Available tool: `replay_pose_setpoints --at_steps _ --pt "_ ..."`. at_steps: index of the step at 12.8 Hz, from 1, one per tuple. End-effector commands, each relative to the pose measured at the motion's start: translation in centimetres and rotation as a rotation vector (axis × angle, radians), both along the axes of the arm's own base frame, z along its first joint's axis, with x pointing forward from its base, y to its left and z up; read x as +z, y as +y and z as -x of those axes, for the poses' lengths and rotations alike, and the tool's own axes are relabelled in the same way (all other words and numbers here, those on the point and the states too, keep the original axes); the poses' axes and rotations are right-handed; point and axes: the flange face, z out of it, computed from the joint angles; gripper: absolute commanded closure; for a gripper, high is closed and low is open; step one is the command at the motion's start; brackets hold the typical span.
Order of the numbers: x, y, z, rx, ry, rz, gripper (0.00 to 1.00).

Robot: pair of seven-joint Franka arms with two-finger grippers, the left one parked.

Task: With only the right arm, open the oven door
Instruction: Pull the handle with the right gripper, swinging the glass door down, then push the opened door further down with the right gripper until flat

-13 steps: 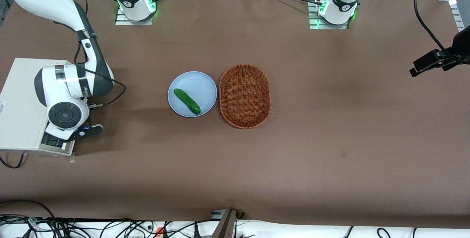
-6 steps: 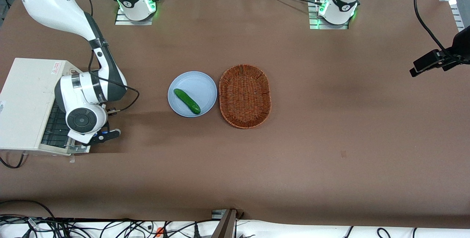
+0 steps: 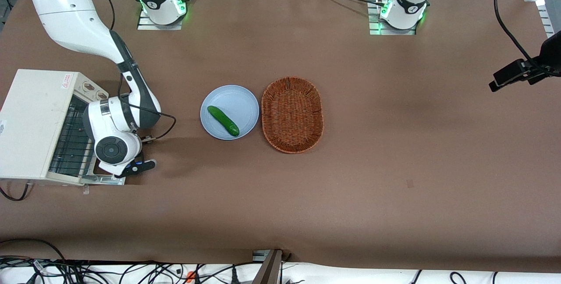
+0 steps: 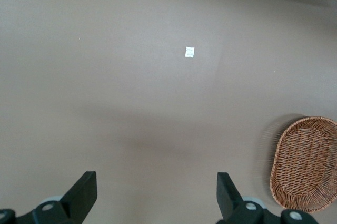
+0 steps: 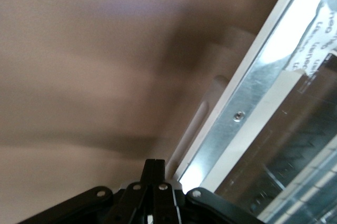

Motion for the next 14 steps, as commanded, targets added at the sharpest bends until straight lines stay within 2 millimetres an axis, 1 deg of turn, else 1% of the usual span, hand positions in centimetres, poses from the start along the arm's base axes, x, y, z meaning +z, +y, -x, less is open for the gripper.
replay_pose_setpoints --at_steps 1,3,7,9,12,13,14 --pt "-0.3 -4.9 -0.5 -0.067 -0.002 0.007 1.00" --pt "-0.5 -4.6 -0.3 -0.119 0.002 -0.043 1.00" --pt "-1.1 -3.8 0.0 -0.259 -0.002 -0.089 1.00" --pt "-1.2 -2.8 0.1 -0.321 0.001 -0.126 1.00" --pt "-1.1 -1.0 0.2 -0.366 -0.001 -0.113 1.00" --pt "-0.5 -0.2 0.1 -0.373 -0.012 -0.110 1.00" --pt "0.1 0.1 -0.1 -0.371 -0.012 -0.110 1.00"
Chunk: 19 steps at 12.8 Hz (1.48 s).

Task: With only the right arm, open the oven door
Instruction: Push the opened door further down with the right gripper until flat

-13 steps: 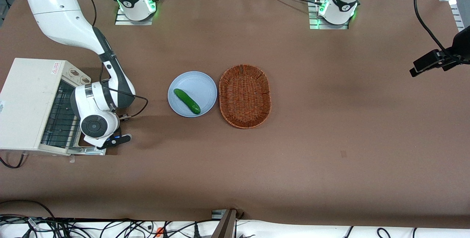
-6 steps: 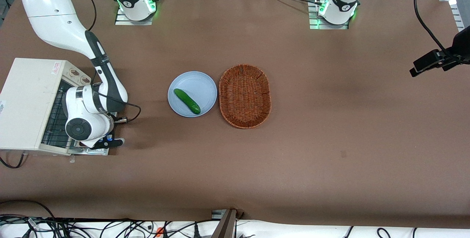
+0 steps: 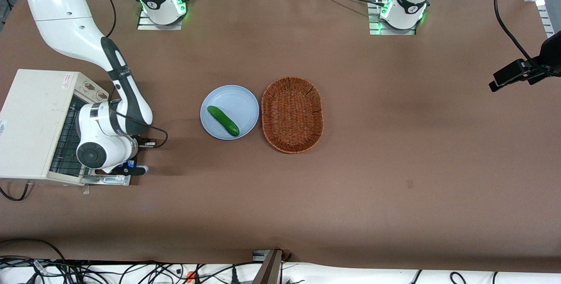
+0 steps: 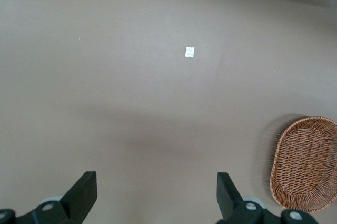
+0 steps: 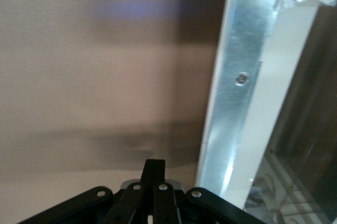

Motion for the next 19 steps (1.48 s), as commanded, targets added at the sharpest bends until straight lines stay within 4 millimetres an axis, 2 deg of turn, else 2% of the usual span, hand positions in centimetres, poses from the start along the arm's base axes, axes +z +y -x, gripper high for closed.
replay_pose_setpoints --at_steps 1,2,3,4,5,6,7,10,14,16,17,19 --pt "2.1 0.9 -0.6 -0.033 0.014 -0.004 1.00" --pt "3.3 1.1 -1.1 -0.041 0.012 -0.020 0.94" --pt "4.2 1.0 -1.4 -0.036 0.011 -0.021 0.56" --pt "5.0 1.1 -1.5 -0.016 0.008 -0.028 0.40" --pt "5.9 0.8 -1.6 0.002 -0.001 -0.037 0.32" --pt "6.8 0.7 -1.8 0.032 -0.010 -0.049 0.12" --pt "8.2 0.3 -1.8 0.064 -0.018 -0.064 0.00" --pt "12.4 -0.6 -1.7 0.084 -0.043 -0.085 0.00" --pt "18.2 -4.3 -1.2 -0.020 -0.074 -0.166 0.00" --pt "22.8 -6.0 0.3 0.008 -0.049 -0.203 0.00" --pt "26.3 -5.9 1.2 0.039 -0.066 -0.208 0.00" --pt "31.3 -6.3 3.2 0.038 -0.087 -0.200 0.00"
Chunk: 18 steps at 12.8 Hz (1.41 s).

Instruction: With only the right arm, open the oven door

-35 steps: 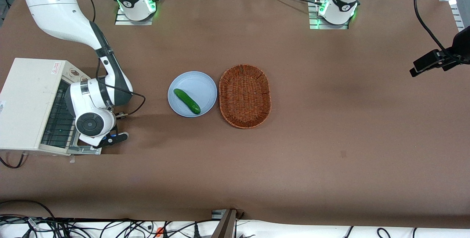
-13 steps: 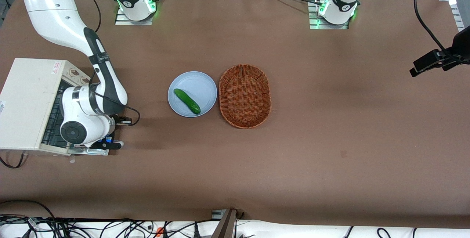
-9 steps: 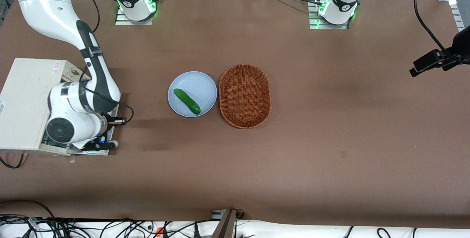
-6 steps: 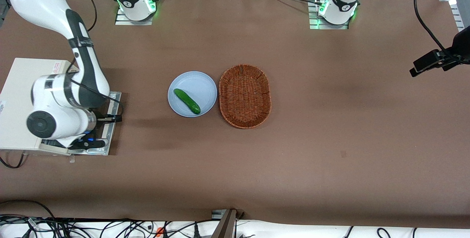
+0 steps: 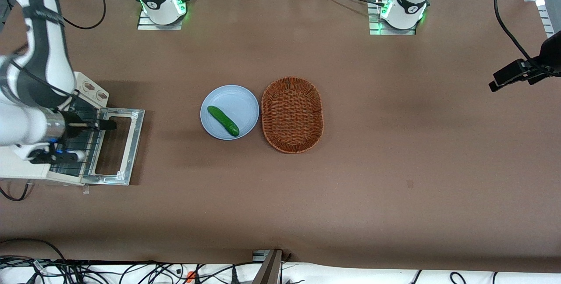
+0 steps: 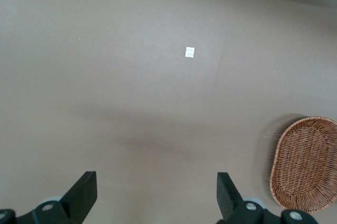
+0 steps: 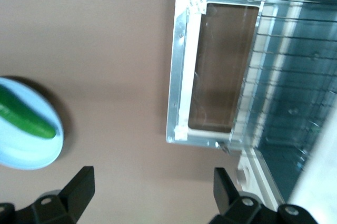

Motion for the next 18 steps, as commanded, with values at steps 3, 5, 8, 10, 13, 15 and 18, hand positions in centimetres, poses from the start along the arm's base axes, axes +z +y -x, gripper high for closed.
replay_pose_setpoints --at_steps 3,5,8,10,13,15,18 --pt "10.9 -0.7 5.2 0.002 -0.057 -0.007 0.00" --pt "14.2 -2.0 7.5 -0.021 -0.081 0.001 0.00" --pt "17.2 -2.8 10.2 -0.037 -0.099 0.013 0.00" --pt "18.3 -2.8 11.5 -0.047 -0.093 0.016 0.00" --pt "19.8 -2.4 12.2 -0.046 -0.106 0.014 0.00" --pt "19.5 -2.2 11.7 -0.047 -0.107 0.004 0.00" --pt "20.0 -2.4 10.6 -0.047 -0.189 0.013 0.00"
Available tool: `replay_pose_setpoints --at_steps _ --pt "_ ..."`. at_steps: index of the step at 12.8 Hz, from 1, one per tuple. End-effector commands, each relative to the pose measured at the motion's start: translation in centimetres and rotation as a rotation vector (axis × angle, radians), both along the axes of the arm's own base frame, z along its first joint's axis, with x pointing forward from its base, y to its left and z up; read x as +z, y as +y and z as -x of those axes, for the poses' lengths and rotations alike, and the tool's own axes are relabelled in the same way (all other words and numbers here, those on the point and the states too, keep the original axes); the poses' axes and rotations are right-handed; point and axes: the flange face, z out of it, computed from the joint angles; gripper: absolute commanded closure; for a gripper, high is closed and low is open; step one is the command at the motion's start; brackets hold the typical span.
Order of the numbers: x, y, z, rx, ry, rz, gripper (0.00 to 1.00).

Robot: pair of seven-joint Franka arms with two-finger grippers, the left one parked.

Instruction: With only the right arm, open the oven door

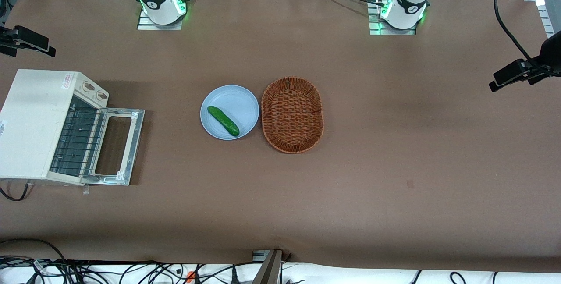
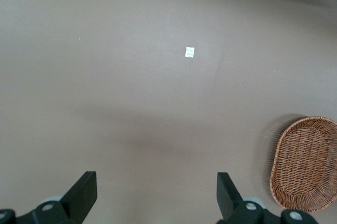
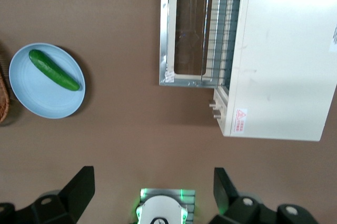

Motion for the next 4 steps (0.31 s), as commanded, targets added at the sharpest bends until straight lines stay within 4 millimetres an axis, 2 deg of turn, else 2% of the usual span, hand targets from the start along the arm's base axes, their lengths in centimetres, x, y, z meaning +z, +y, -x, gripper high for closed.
replay_pose_setpoints --at_steps 1,4 --pt "0.65 0.26 -0.36 0.000 -0.058 -0.012 0.00" --pt "0.40 0.11 -0.51 -0.001 -0.054 -0.008 0.00"
